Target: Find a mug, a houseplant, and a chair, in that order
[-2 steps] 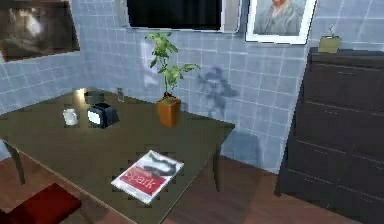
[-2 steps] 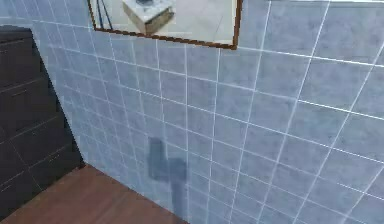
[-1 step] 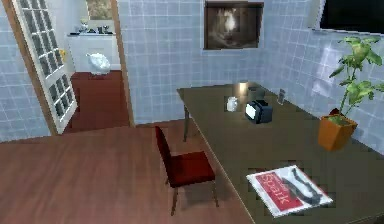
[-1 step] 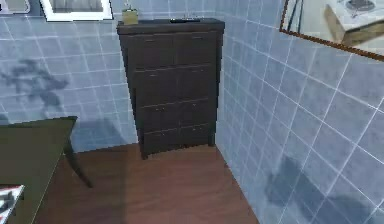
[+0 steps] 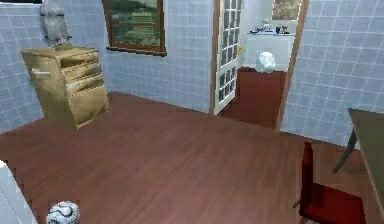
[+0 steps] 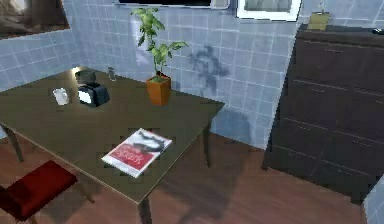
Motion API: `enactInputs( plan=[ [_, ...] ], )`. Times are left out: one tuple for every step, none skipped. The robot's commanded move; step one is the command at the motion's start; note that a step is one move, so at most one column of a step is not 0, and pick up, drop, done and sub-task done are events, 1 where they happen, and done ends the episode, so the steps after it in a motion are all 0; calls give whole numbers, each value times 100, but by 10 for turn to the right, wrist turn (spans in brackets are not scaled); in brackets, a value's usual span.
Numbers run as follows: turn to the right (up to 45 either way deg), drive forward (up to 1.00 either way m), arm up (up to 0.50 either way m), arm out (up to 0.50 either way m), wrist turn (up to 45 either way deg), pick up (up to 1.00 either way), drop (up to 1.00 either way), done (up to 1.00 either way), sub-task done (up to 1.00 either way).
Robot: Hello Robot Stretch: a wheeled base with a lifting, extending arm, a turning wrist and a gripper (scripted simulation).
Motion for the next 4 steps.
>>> enactInputs(
  plan=[
    [-450,0,0,0,0,0,0,0,0],
    [-270,0,0,0,0,0,0,0,0],
    [0,5,0,0,0,0,0,0,0],
    [450,0,0,0,0,0,0,0,0]
  ],
)
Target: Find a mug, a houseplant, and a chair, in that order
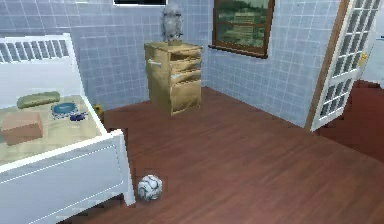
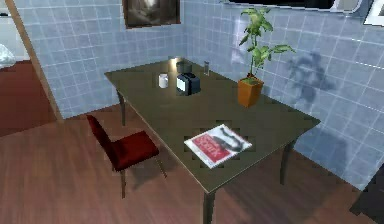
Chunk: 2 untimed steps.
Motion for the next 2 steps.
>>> enactInputs(
  plan=[
    [270,0,0,0,0,0,0,0,0],
    [0,100,0,0,0,0,0,0,0]
  ],
)
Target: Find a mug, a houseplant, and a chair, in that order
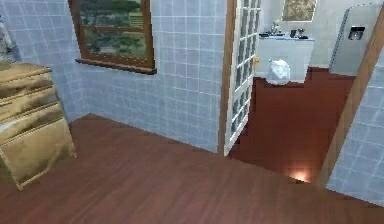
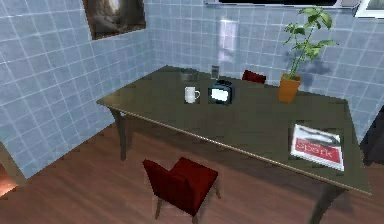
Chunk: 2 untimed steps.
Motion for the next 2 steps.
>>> enactInputs(
  plan=[
    [30,0,0,0,0,0,0,0,0],
    [240,0,0,0,0,0,0,0,0]
  ],
)
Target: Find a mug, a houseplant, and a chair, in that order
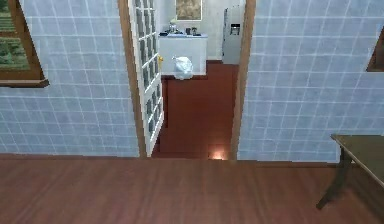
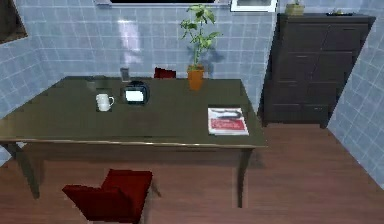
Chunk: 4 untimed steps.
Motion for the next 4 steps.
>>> enactInputs(
  plan=[
    [0,15,0,0,0,0,0,0,0],
    [-450,0,0,0,0,0,0,0,0],
    [-180,0,0,0,0,0,0,0,0],
    [0,5,0,0,0,0,0,0,0]
  ],
)
